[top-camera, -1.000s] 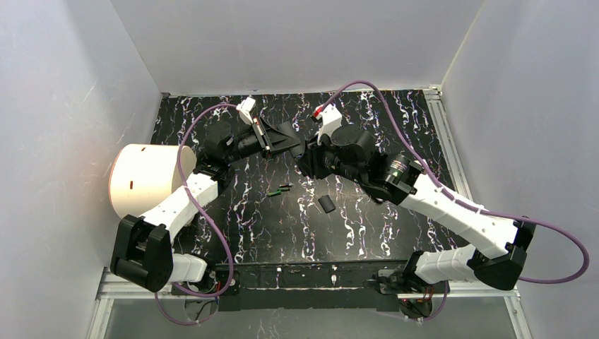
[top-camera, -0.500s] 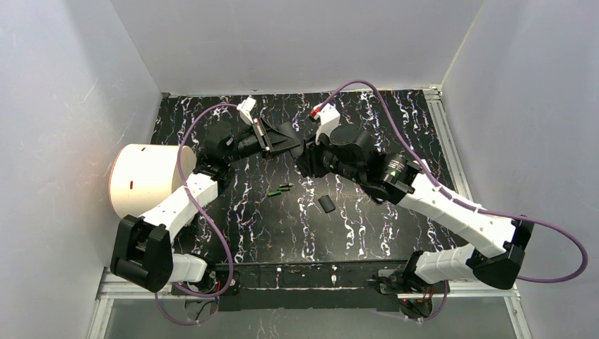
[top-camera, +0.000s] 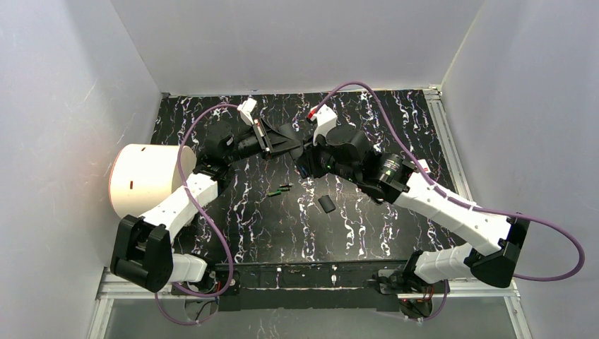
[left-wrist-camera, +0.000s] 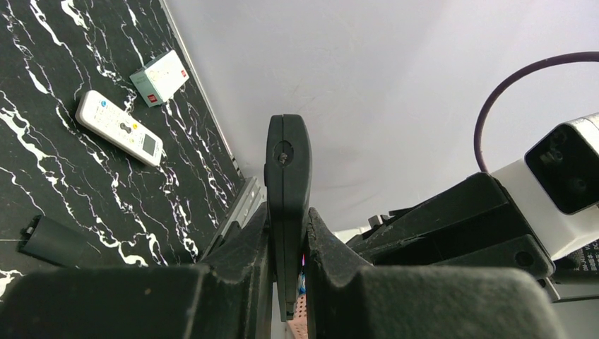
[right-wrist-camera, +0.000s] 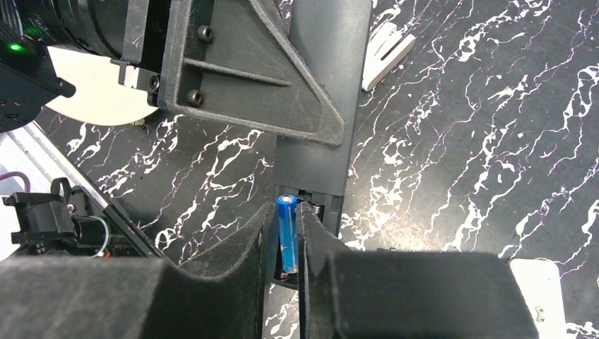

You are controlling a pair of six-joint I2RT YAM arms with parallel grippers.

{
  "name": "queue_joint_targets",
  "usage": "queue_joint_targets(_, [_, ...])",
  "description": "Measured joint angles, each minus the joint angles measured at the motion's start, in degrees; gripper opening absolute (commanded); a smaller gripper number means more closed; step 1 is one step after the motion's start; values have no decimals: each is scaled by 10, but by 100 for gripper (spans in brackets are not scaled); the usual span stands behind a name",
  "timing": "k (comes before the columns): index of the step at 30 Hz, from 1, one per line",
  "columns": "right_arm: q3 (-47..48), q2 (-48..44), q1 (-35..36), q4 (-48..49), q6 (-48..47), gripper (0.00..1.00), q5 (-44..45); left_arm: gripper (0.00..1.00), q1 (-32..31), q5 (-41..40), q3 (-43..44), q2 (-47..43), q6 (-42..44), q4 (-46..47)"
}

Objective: Load the batteries into the remote control

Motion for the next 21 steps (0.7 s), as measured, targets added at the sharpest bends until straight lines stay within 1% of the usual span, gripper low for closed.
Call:
queue_joint_targets(6, [-4,0,0,3,-5,16,4,0,0,2,0,0,0,-2])
queue_joint_targets(9, [-12,-1,0,11,-5,14,7,0,0,0,0,0,0,-8])
queue_joint_targets(12, [-21,-6,0,21,-5,15,9,0,1,-3,0,0,-1,-14])
queue_joint_targets(16, [-34,-13,0,33,-4,20,10,0,1,-6,0,0,-5,-17])
queue_joint_targets(21, [-49,-24,0,44,-4,21,8,0,1,-7,0,0,-10,-17])
